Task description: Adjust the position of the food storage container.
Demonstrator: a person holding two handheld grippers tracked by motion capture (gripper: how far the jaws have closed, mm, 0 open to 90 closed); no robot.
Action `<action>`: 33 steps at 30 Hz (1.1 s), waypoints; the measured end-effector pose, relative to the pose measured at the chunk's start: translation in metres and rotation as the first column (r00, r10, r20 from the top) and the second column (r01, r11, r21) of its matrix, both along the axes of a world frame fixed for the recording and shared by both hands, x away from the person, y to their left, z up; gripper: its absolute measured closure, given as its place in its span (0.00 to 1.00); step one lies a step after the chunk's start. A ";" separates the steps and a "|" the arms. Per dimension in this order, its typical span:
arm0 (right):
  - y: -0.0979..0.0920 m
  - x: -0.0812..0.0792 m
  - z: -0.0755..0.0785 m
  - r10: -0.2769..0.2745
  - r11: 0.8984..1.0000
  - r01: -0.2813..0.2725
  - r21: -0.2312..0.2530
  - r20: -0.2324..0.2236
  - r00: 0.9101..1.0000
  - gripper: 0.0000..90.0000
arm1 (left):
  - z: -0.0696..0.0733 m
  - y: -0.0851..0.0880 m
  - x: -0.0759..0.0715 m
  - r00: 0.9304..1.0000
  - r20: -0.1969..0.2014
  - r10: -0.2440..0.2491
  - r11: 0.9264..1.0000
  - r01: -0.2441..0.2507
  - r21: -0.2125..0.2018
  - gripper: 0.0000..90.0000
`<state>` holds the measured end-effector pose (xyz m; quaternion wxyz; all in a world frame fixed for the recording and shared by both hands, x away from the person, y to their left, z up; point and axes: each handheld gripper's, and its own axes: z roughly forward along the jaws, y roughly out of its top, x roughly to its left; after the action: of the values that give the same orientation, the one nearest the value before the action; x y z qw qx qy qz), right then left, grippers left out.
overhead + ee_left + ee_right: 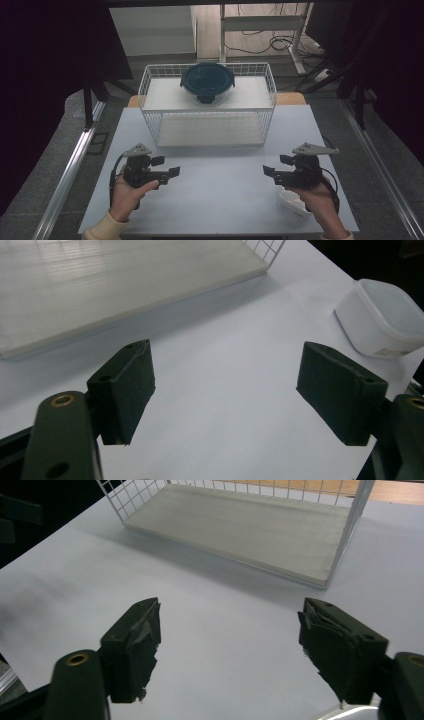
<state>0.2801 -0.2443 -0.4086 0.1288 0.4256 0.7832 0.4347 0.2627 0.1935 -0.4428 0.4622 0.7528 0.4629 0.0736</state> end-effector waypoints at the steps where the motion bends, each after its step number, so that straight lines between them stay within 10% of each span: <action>1: -0.001 0.001 -0.001 0.000 1.000 0.000 0.000 -0.007 1.000 0.31 | -0.001 -0.002 0.000 1.000 -0.011 -0.003 1.000 0.003 -0.007 0.25; 16: -0.016 -0.001 -0.014 -0.023 0.998 0.020 -0.063 -0.062 0.998 0.44 | -0.013 -0.001 0.001 1.000 -0.029 0.000 0.999 0.001 0.039 0.25; 26: -0.063 -0.026 -0.016 -0.107 0.991 0.099 -0.086 -0.096 0.990 0.75 | -0.018 0.005 0.001 0.999 -0.045 0.017 0.999 -0.015 0.044 0.25; 33: -0.103 -0.043 -0.030 -0.205 0.969 0.186 -0.163 -0.112 0.972 0.95 | -0.020 0.007 0.003 0.998 -0.053 0.025 0.999 -0.023 0.043 0.25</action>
<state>0.2367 -0.3475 -0.4390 0.1526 0.5169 0.7745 0.3311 0.2659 0.2004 -0.4630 0.4325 0.7585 0.4826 0.0687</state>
